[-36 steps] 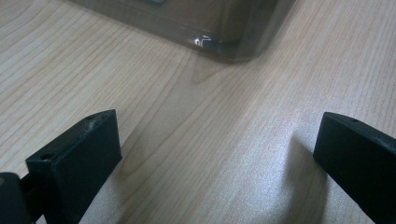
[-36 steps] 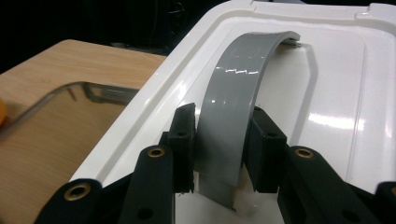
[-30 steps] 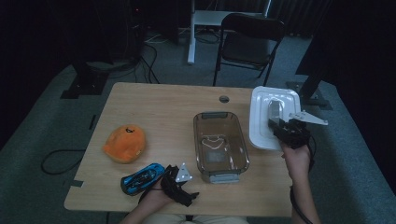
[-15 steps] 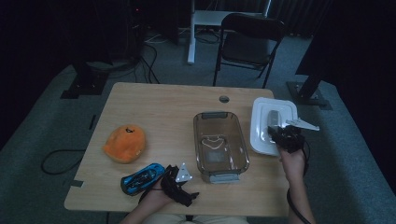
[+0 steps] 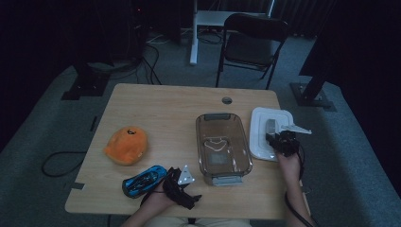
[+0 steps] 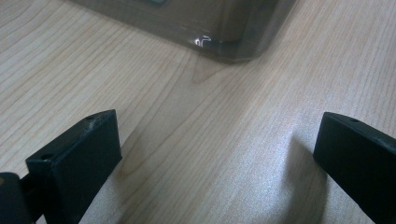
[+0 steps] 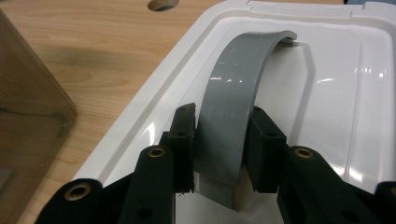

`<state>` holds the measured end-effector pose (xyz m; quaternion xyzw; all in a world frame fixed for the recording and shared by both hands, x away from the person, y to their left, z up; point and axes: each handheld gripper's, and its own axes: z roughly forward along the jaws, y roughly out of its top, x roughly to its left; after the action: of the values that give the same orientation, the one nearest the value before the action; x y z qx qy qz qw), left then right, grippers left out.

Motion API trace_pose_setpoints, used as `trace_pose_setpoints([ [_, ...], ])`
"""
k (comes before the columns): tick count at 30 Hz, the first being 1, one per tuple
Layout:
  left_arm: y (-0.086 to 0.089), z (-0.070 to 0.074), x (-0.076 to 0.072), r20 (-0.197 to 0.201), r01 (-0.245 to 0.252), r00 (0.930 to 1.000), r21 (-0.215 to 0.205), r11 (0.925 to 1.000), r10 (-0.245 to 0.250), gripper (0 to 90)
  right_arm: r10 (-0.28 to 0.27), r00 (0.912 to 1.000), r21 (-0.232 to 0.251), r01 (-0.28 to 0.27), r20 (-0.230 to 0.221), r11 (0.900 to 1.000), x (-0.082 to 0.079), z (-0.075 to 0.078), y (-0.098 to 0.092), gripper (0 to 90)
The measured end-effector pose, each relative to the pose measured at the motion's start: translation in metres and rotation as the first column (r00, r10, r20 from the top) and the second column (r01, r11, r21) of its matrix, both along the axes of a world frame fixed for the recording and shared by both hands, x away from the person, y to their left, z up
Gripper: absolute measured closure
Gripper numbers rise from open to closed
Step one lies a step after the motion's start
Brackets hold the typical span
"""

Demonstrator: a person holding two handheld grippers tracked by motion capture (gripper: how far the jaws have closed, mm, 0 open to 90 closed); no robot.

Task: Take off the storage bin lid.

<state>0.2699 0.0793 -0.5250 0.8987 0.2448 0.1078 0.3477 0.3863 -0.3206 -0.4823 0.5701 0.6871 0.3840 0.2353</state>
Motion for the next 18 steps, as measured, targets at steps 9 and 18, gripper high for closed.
trace_pose_setpoints([
  [9, 0.000, 0.000, 0.000, 0.000, 0.000, 1.0000, 0.000, 1.0000, 0.000, 1.3, 0.013, 0.9993, 0.012, -0.012, -0.035, 1.000, 0.009, -0.020, 0.001, 66.9],
  [18, 0.000, 0.000, 0.000, 0.001, 0.001, 1.0000, 0.002, 1.0000, -0.001, 1.3, 0.031, 0.9983, 0.040, -0.029, -0.049, 0.999, 0.015, -0.033, 0.004, 66.4],
])
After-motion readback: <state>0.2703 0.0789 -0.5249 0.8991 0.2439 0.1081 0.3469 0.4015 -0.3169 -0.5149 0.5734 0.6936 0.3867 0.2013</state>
